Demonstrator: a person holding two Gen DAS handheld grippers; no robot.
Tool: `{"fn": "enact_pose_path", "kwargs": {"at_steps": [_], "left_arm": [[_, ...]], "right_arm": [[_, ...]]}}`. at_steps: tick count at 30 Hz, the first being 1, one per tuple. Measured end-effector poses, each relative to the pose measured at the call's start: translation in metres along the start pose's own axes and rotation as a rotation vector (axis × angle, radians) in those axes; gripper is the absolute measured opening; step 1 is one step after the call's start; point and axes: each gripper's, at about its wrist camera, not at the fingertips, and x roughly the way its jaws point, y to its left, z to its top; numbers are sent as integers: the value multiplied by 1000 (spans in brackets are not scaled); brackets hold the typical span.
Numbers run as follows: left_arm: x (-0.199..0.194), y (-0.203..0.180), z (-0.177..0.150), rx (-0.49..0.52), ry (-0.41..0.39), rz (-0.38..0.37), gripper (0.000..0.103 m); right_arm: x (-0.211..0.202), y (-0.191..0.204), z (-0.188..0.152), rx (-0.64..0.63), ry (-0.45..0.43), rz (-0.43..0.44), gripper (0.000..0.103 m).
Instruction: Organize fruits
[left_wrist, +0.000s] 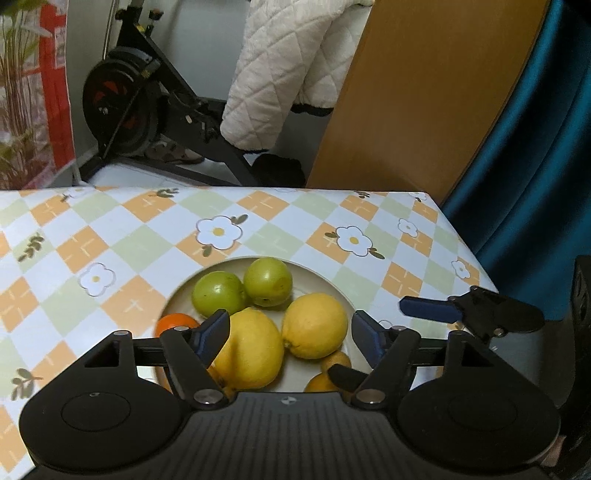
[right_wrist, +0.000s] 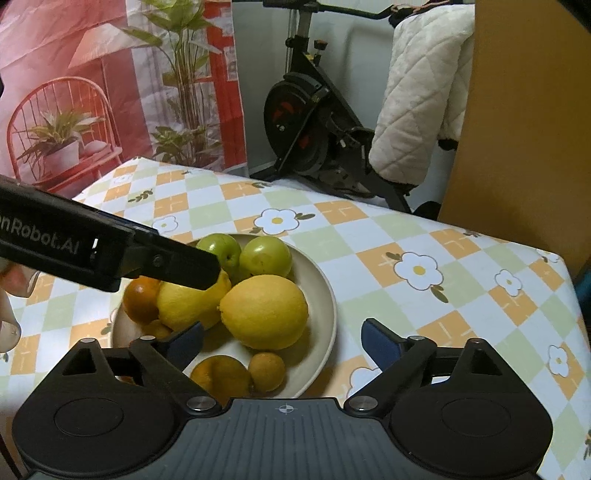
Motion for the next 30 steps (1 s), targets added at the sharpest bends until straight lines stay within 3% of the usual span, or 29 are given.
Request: {"fn": "enact_pose_path", "kwargs": {"at_steps": [15,30], "left_arm": [[-75,-10,-12,95,-95,164,82],[-181,-2,-28,-11,-330,276,95]], "right_arm": [[-67,35,12,39,-85,-68,102],[-149,71,18,96,-226,-97,102]]}}
